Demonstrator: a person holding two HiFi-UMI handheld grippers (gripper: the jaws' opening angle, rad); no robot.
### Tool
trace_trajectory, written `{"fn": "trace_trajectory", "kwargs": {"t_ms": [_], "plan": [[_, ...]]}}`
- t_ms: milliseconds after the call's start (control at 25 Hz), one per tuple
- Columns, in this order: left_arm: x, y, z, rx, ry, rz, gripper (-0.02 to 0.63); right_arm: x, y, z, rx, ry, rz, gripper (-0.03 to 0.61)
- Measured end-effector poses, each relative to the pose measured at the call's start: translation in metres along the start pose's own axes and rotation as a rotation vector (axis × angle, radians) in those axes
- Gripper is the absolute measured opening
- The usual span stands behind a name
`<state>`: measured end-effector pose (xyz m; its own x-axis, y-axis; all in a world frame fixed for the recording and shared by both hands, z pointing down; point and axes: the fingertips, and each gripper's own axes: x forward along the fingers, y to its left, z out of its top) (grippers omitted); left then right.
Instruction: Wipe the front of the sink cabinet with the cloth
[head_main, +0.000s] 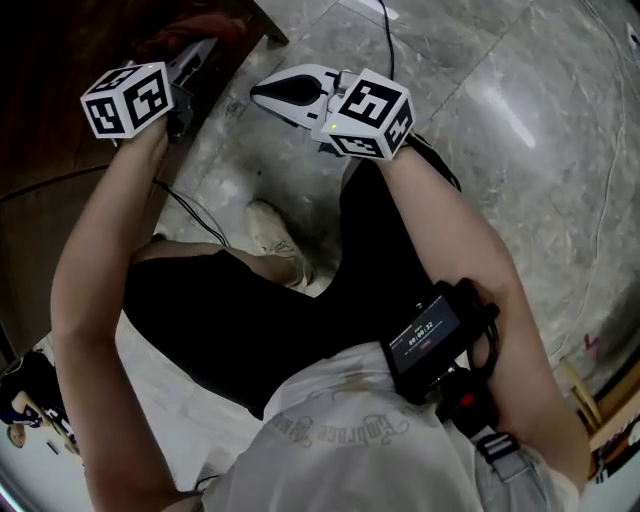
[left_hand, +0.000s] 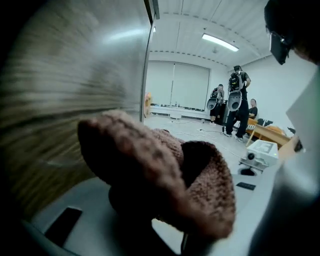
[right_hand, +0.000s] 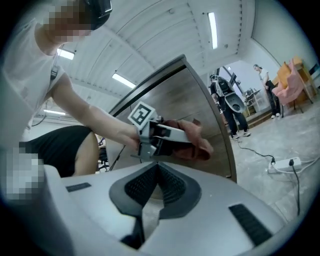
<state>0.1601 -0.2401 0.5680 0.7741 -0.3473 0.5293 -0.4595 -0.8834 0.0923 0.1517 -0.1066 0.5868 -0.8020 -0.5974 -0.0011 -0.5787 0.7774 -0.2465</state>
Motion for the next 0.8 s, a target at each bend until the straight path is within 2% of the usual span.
{"fn": "trace_trajectory", "kwargs": {"t_ms": [80,200,280,400,480,600,680,800], "plan": [[-0.029,-0.007,-0.006,0.053,0.02,0.009,0.123,-0.006,0.002,0.009,0.033,-0.013,-0.033,0.012],[-0.065,-0.007,0.015,0.268,-0.021,0.029,0.123,0.0,-0.011,0.043,0.02,-0.076,-0.079,0.012],[-0.092,-0.009,0.032,0.365,-0.073,0.019,0.123,0.012,-0.018,0.067,-0.005,-0.101,-0.083,0.012],[-0.13,-0.016,0.047,0.42,-0.163,0.011,0.123,0.027,-0.019,0.094,-0.018,-0.093,-0.082,0.012],[-0.149,-0.03,0.045,0.455,-0.208,-0.008,0.123,0.026,-0.011,0.105,0.018,-0.068,-0.1,0.012],[-0.179,-0.044,0.03,0.44,-0.121,-0.033,0.123,0.023,0.01,0.132,0.089,-0.023,-0.118,0.012],[-0.205,-0.052,0.033,0.378,-0.079,-0.026,0.123,0.023,0.031,0.162,0.114,0.009,-0.103,0.012],[-0.254,-0.061,0.06,0.25,-0.078,0.04,0.123,0.025,0.065,0.212,0.131,0.053,-0.048,0.012]]}}
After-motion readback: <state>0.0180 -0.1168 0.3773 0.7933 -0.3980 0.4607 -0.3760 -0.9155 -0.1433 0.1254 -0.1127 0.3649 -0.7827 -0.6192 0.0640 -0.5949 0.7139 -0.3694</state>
